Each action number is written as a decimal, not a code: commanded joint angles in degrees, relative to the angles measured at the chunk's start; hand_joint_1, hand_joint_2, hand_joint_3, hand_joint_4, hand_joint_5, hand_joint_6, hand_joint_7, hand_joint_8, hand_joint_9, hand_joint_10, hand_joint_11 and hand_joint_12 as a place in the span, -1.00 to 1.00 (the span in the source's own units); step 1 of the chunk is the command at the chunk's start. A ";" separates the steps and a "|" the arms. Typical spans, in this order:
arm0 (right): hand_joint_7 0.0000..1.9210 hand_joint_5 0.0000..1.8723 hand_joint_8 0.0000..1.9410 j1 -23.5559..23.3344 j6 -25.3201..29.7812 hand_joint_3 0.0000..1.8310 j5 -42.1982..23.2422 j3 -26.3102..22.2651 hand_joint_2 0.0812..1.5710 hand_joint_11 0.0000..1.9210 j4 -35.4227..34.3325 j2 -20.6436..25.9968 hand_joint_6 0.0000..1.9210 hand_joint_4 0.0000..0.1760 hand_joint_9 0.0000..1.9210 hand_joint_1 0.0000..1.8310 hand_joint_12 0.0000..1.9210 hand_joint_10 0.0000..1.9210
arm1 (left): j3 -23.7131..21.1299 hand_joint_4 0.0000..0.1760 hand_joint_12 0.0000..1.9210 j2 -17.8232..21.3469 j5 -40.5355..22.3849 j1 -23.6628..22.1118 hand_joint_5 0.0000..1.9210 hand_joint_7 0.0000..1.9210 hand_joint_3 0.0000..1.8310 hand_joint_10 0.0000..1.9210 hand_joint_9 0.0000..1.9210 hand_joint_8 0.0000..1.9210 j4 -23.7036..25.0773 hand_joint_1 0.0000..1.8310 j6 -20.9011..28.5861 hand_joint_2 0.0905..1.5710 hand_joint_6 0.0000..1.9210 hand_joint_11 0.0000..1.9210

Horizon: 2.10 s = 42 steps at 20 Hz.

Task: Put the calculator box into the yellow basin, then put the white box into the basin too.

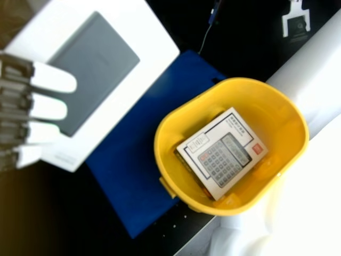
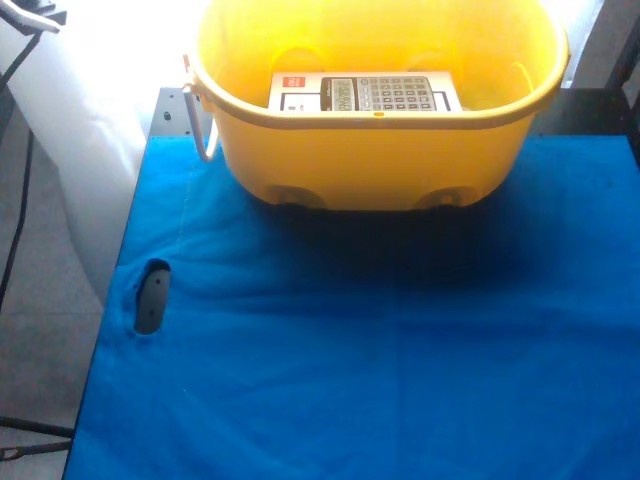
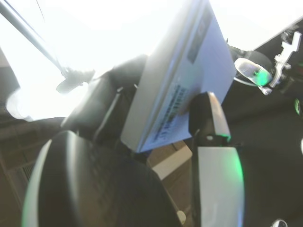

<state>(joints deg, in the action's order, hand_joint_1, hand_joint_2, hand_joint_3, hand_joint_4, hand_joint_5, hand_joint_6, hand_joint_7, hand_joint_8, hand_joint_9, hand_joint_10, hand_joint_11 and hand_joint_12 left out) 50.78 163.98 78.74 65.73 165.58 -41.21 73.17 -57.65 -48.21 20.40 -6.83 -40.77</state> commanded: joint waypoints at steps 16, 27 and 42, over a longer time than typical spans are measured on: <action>-0.01 0.00 0.12 -18.03 -1.42 -1.00 -7.66 7.02 0.42 -0.19 7.00 -11.55 0.07 -0.80 -0.06 0.32 0.61 0.15 | 1.78 -1.00 0.49 -2.09 -6.43 1.34 -0.45 -0.45 -1.00 -0.29 -0.71 -1.00 -1.91 -0.16 0.50 0.41 -0.58 -1.00; -0.01 0.03 0.15 -20.21 -3.12 -1.00 -7.92 8.29 0.41 -0.20 7.00 -17.36 0.00 -0.87 -0.06 0.33 0.62 0.15 | 2.70 -1.00 0.50 -3.87 -5.96 1.31 -0.45 -0.41 -1.00 -0.18 -0.75 -0.96 -1.23 -0.18 1.41 0.45 -0.64 -1.00; -0.19 -0.29 0.23 -21.78 -3.27 -1.00 -13.38 13.94 0.48 -0.25 7.00 -24.85 0.35 -1.00 -0.12 0.62 0.77 0.28 | 0.22 -1.00 0.58 -1.48 -8.56 -0.65 -0.45 -0.57 -1.00 -0.03 -0.67 -0.37 2.15 -0.13 2.88 0.35 -0.72 -0.89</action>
<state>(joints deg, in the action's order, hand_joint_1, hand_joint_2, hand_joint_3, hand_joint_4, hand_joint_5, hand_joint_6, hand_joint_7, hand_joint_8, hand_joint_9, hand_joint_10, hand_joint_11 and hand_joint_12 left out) 30.17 160.24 58.67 79.33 170.60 -66.39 73.47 -59.35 -49.84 20.47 -4.14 -38.26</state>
